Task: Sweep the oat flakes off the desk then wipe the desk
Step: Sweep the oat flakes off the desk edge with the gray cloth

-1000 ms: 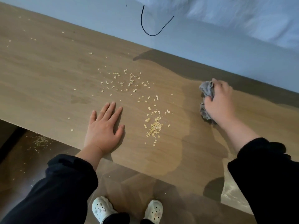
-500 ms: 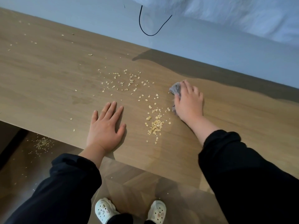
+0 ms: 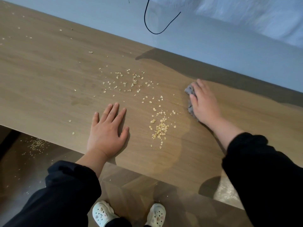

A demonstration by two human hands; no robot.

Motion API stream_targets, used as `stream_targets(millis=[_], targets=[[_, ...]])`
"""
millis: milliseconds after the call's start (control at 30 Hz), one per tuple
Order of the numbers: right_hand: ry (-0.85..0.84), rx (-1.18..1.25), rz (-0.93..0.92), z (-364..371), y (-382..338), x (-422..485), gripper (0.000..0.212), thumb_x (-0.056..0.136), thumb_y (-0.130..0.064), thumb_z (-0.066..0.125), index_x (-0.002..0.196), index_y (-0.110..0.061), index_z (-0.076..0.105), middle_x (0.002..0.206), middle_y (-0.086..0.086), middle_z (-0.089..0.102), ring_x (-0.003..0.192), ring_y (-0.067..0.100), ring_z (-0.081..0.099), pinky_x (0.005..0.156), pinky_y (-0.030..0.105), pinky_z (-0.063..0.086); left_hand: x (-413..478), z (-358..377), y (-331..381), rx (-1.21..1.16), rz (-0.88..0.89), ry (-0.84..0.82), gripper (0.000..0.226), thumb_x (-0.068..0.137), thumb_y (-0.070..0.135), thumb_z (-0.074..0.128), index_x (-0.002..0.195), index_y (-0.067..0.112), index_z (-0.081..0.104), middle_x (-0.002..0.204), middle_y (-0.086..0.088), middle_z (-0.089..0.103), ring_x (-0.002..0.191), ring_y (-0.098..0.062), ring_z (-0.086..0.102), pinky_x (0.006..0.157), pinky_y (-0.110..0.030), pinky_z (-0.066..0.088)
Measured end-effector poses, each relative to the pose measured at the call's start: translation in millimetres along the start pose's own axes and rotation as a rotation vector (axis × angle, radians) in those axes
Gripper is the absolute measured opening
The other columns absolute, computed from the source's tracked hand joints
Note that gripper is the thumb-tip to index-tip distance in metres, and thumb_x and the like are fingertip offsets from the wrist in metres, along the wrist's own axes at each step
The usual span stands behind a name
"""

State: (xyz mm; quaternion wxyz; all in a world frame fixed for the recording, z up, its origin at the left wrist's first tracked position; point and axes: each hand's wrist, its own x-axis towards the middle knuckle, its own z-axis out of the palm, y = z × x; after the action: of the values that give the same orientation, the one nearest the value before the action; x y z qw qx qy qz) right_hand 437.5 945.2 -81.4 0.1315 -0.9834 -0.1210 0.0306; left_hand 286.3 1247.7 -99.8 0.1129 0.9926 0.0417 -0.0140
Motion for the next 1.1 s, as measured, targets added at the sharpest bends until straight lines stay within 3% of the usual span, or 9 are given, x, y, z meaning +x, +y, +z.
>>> stream_targets(millis=[100, 200, 333, 433, 533, 700, 833, 1000, 1100], targets=[[0.082, 0.027, 0.102, -6, 24, -4, 0.047, 0.104, -0.029, 0.027, 0.148, -0.012, 0.034, 0.159, 0.010, 0.024, 0.148, 0.025, 0.019, 0.121, 0.048, 0.017, 0, -1, 0, -0.005, 0.004, 0.000, 0.070, 0.087, 0.055, 0.019, 0.151, 0.029, 0.027, 0.160, 0.004, 0.014, 0.148, -0.011, 0.004, 0.119, -0.048, 0.008], [0.096, 0.009, 0.205, -4, 13, 19, 0.049, 0.106, -0.027, 0.024, 0.150, -0.007, 0.029, 0.160, 0.013, 0.021, 0.148, 0.029, 0.016, 0.122, 0.042, 0.012, 0, -1, 0, -0.004, 0.005, 0.000, 0.070, 0.087, 0.055, 0.018, 0.152, 0.029, 0.026, 0.161, 0.005, 0.013, 0.148, -0.011, 0.003, 0.119, -0.048, 0.007], [0.005, 0.053, -0.066, 6, -46, 19, 0.044, 0.104, -0.026, 0.030, 0.145, -0.013, 0.039, 0.160, 0.007, 0.022, 0.148, 0.025, 0.015, 0.120, 0.041, 0.018, -1, -2, 0, 0.003, 0.003, -0.003, 0.070, 0.087, 0.056, 0.018, 0.152, 0.029, 0.025, 0.161, 0.005, 0.013, 0.148, -0.011, 0.003, 0.119, -0.047, 0.007], [-0.145, 0.005, -0.292, 9, -59, 6, 0.049, 0.104, -0.027, 0.028, 0.152, -0.016, 0.026, 0.162, 0.003, 0.015, 0.149, 0.020, 0.009, 0.121, 0.035, 0.006, 0, -2, 0, 0.004, -0.003, -0.009, 0.071, 0.087, 0.056, 0.018, 0.152, 0.029, 0.025, 0.161, 0.004, 0.012, 0.148, -0.011, 0.003, 0.119, -0.048, 0.007], [-0.194, -0.047, -0.349, -8, -37, 11, 0.051, 0.102, -0.026, 0.030, 0.152, -0.016, 0.024, 0.162, 0.004, 0.015, 0.149, 0.021, 0.011, 0.121, 0.034, 0.004, -1, -3, 1, 0.018, -0.003, -0.016, 0.071, 0.087, 0.056, 0.017, 0.152, 0.029, 0.023, 0.161, 0.005, 0.011, 0.148, -0.010, 0.001, 0.119, -0.047, 0.007], [-0.105, 0.027, -0.106, -24, 17, -5, 0.049, 0.103, -0.020, 0.033, 0.151, -0.014, 0.027, 0.161, 0.005, 0.017, 0.149, 0.021, 0.013, 0.122, 0.040, 0.011, 0, -4, 1, 0.023, -0.006, -0.026, 0.071, 0.087, 0.056, 0.017, 0.152, 0.029, 0.024, 0.161, 0.004, 0.012, 0.148, -0.011, 0.002, 0.119, -0.048, 0.007], [-0.008, 0.015, 0.050, -4, -1, -38, 0.049, 0.103, -0.020, 0.033, 0.151, -0.010, 0.029, 0.161, 0.008, 0.020, 0.149, 0.023, 0.014, 0.122, 0.042, 0.014, -1, -4, 2, 0.022, -0.008, -0.033, 0.070, 0.088, 0.055, 0.018, 0.152, 0.029, 0.024, 0.161, 0.004, 0.012, 0.148, -0.011, 0.002, 0.119, -0.047, 0.006], [-0.073, -0.001, 0.024, 20, -74, -60, 0.052, 0.104, -0.024, 0.026, 0.154, -0.013, 0.016, 0.163, 0.004, 0.006, 0.150, 0.022, 0.002, 0.123, 0.040, 0.007, 0, -6, 3, 0.024, -0.007, -0.040, 0.072, 0.086, 0.055, 0.018, 0.152, 0.028, 0.026, 0.161, 0.003, 0.014, 0.148, -0.014, 0.005, 0.119, -0.048, 0.006], [-0.071, -0.012, 0.051, 16, -69, -66, 0.052, 0.104, -0.024, 0.024, 0.155, -0.015, 0.016, 0.163, 0.003, 0.007, 0.150, 0.020, 0.002, 0.122, 0.039, 0.005, 0, -7, 4, 0.025, -0.006, -0.040, 0.072, 0.086, 0.055, 0.017, 0.152, 0.027, 0.026, 0.161, 0.002, 0.015, 0.149, -0.015, 0.006, 0.119, -0.048, 0.006]])
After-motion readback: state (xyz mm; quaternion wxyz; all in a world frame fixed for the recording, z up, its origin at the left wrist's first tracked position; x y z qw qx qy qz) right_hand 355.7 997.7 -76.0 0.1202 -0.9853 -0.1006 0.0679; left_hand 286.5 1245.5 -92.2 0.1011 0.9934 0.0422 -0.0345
